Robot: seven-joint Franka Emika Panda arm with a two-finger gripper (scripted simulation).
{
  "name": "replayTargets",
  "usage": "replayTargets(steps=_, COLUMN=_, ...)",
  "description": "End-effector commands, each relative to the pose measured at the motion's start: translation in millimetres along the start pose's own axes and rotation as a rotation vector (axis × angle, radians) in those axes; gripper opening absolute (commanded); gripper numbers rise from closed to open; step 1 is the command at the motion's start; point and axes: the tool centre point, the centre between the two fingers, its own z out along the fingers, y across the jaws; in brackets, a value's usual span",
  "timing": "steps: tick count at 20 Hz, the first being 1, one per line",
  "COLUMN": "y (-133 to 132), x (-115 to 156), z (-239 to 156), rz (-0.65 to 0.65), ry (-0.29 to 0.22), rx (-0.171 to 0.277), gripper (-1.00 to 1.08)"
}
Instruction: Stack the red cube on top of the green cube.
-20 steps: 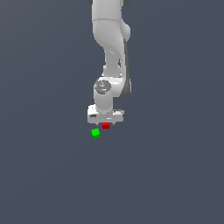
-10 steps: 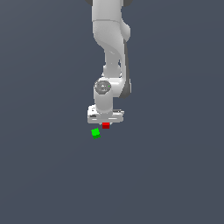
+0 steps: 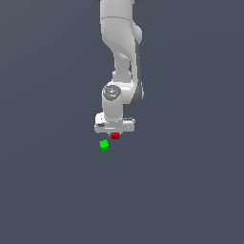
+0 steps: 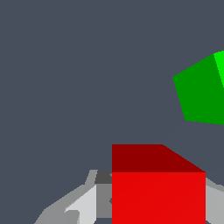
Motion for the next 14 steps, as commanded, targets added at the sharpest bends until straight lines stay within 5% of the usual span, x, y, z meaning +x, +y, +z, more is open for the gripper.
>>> replayTargets(steps=1, y=0.0, x=0.2, z=-10.2, rz=0.0, ry=0.001, rx=0.0, gripper=-1.0)
replayTargets(steps=14, y=0.0, x=0.0, z=-83.6, rz=0.0, ry=0.001, rx=0.0, gripper=-1.0)
